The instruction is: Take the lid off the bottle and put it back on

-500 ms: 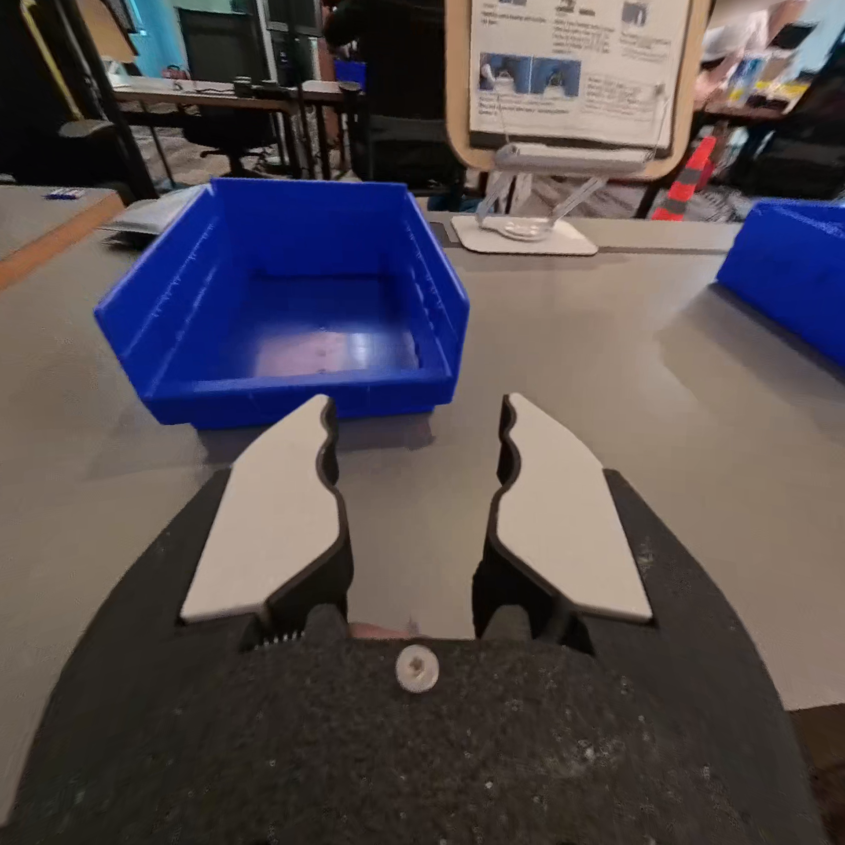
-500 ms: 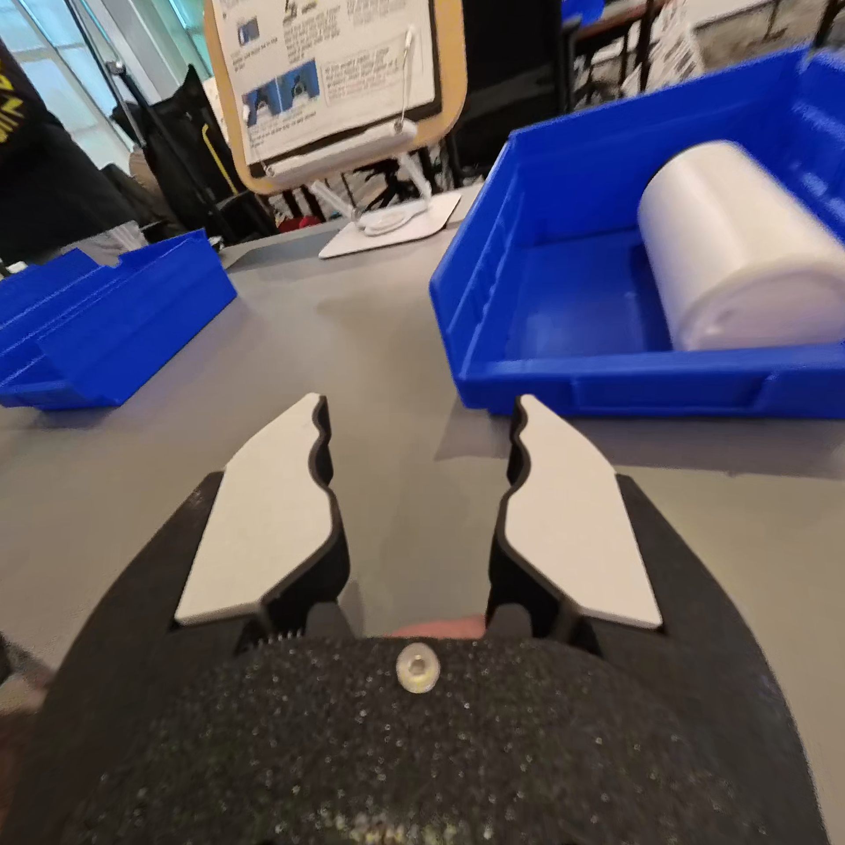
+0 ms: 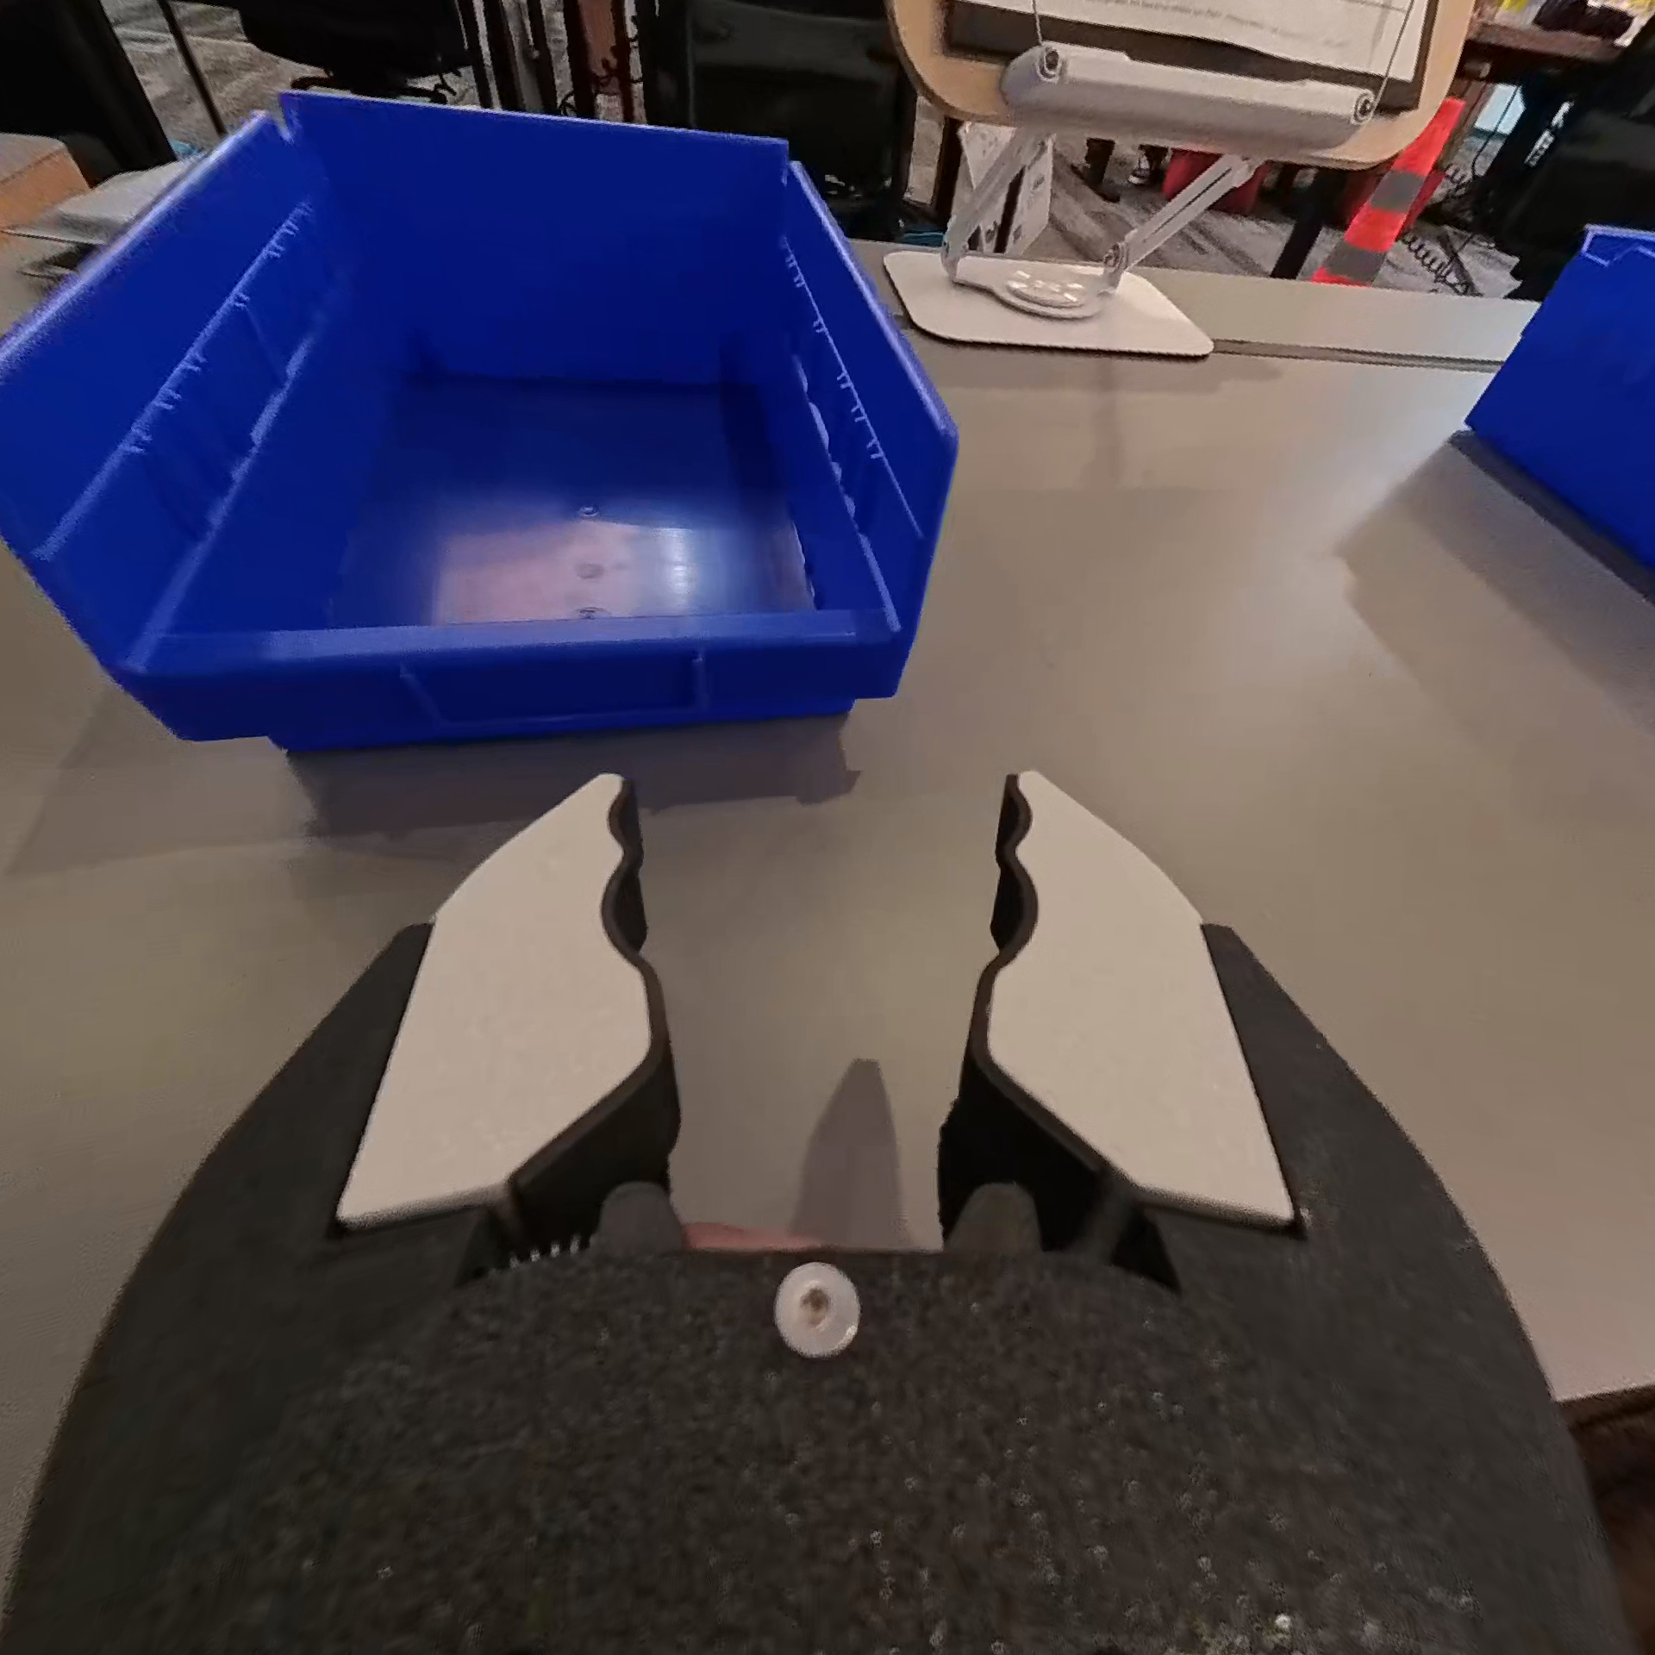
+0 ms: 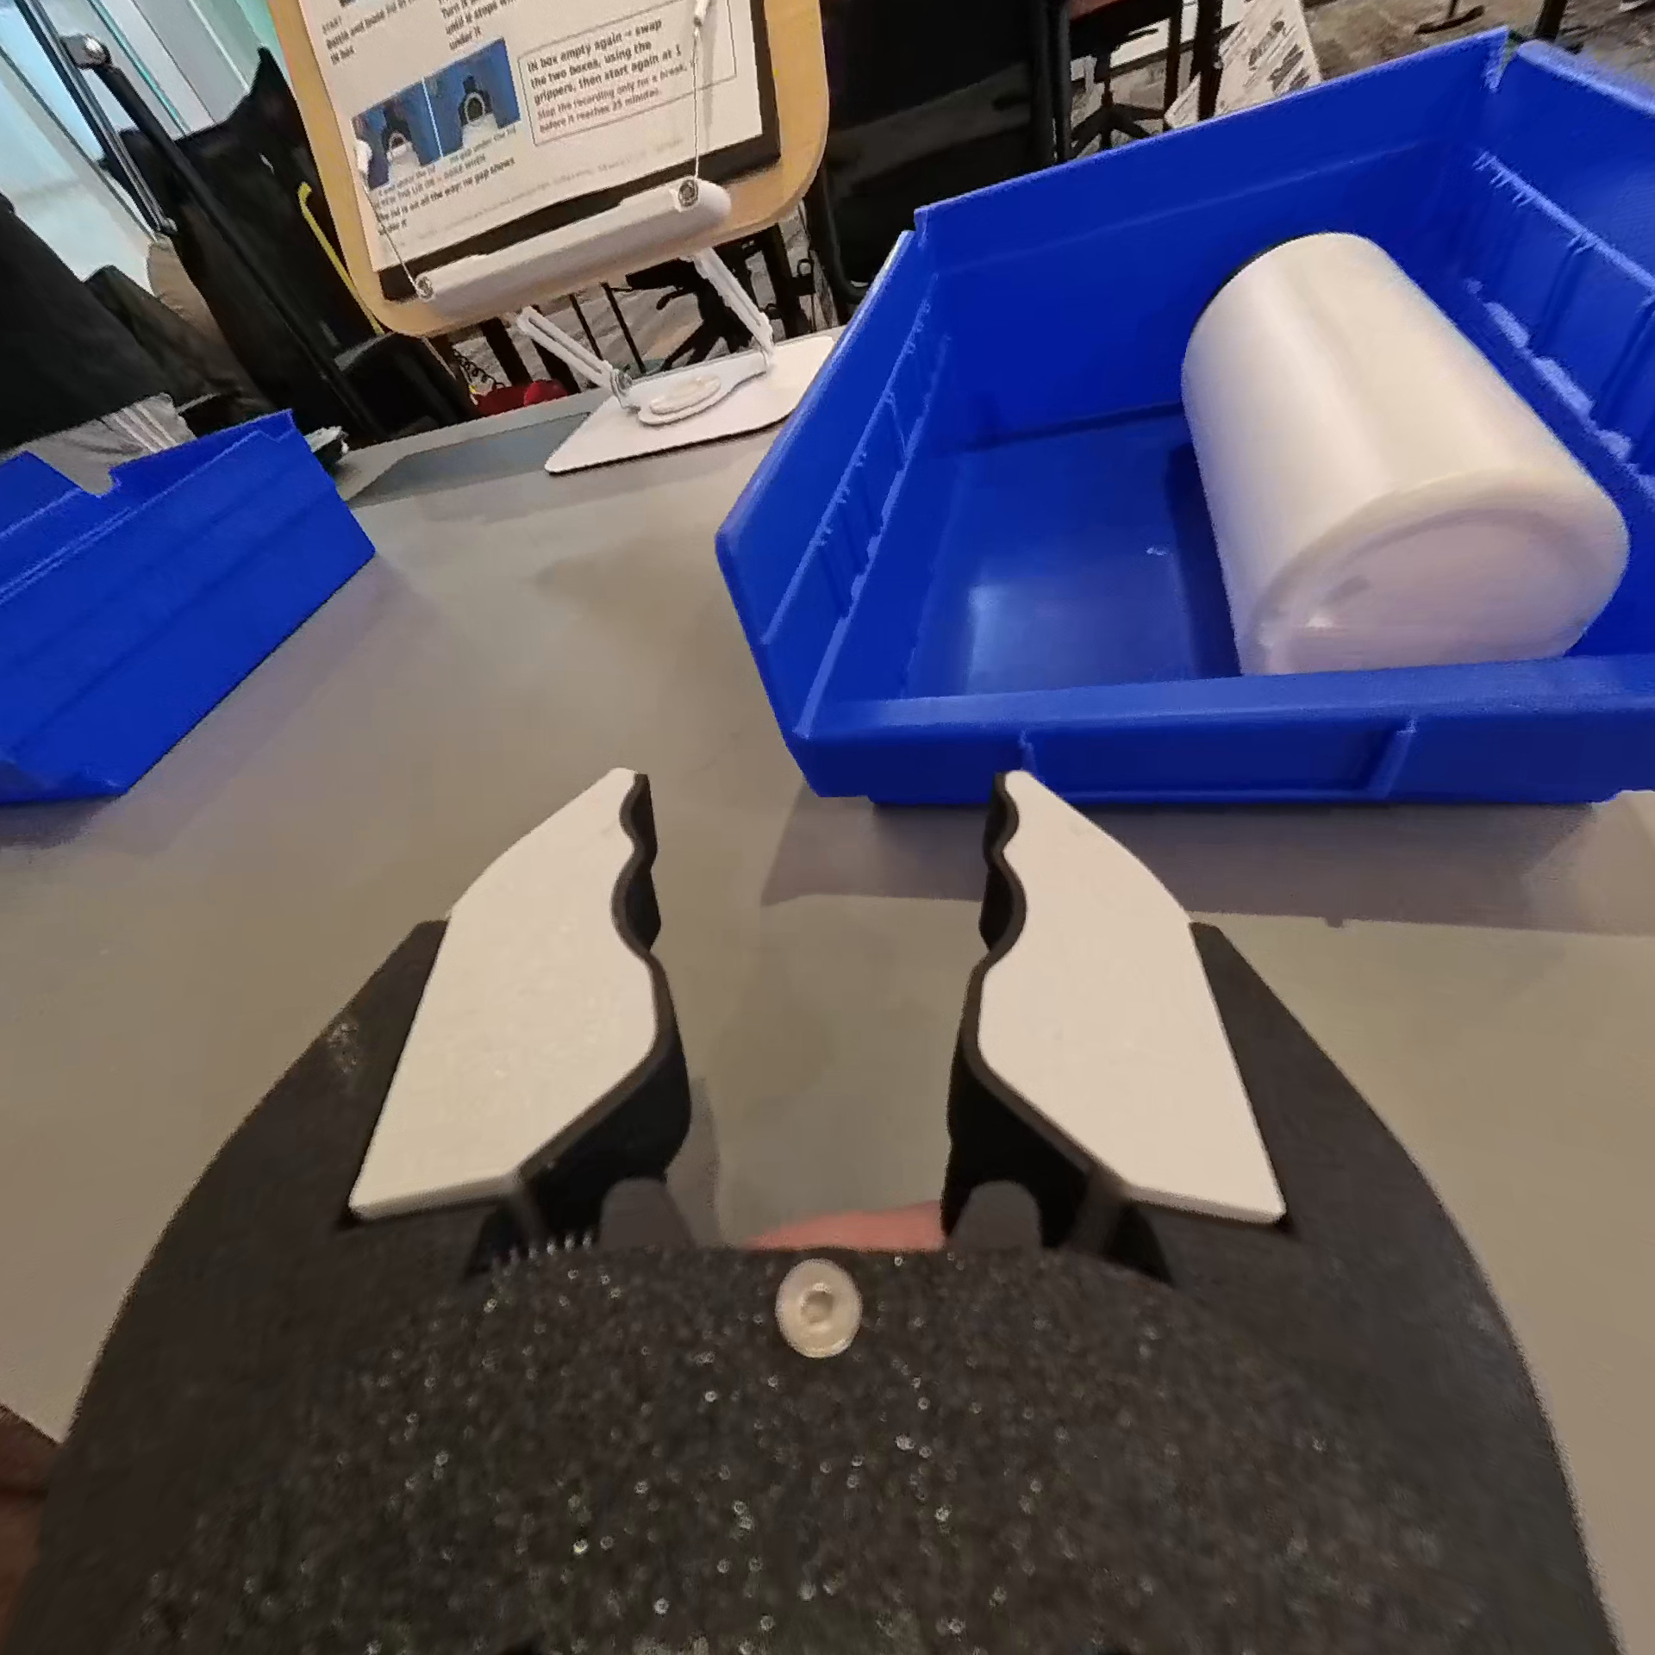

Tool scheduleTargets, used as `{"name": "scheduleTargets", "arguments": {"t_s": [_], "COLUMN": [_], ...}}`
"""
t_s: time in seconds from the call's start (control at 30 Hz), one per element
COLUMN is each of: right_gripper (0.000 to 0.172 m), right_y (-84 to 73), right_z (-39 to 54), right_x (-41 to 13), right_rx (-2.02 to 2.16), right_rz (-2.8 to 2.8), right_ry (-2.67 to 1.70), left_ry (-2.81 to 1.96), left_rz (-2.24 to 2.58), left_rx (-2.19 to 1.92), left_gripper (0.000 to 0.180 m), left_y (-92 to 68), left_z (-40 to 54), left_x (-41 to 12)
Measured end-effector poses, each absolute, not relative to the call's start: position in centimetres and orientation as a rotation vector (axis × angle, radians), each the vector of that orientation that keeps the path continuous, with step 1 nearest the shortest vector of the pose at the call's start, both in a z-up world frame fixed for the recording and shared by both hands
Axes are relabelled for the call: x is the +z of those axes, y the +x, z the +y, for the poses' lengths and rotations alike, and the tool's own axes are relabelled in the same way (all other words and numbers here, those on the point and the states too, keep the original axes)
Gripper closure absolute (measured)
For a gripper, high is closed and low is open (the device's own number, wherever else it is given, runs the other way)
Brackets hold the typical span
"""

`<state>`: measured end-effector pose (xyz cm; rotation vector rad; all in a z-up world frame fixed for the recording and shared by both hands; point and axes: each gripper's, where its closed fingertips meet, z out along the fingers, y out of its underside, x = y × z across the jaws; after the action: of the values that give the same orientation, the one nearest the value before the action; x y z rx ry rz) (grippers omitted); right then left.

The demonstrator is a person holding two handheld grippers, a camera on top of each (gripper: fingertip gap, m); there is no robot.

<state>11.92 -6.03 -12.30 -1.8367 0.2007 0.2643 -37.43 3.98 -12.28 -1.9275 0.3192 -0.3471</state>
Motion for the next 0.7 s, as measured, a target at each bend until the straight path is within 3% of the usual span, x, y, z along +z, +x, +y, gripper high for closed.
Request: {"name": "scheduleTargets", "arguments": {"t_s": [0.2, 0.33, 0.7], "right_gripper": [0.104, 0.113, 0.099], "right_y": [13.0, 12.8, 17.8], "right_z": [-7.1, -7.3, -8.0], "right_x": [-10.7, -11.0, -11.0], "right_rx": [0.228, 0.226, -0.137], "right_rz": [0.219, 0.182, 0.257], "right_ry": [-1.77, -1.803, -1.798], "left_ry": [-1.855, -1.799, -1.819], "left_rz": [0.494, 0.627, 1.034], "left_rx": [-0.299, -0.436, -0.657], "left_gripper": [0.098, 0.104, 0.095], "left_y": [-34.0, -26.5, 5.2], "left_z": [2.6, -0.1, -5.2], "left_x": [-11.5, -10.3, -8.5]}}
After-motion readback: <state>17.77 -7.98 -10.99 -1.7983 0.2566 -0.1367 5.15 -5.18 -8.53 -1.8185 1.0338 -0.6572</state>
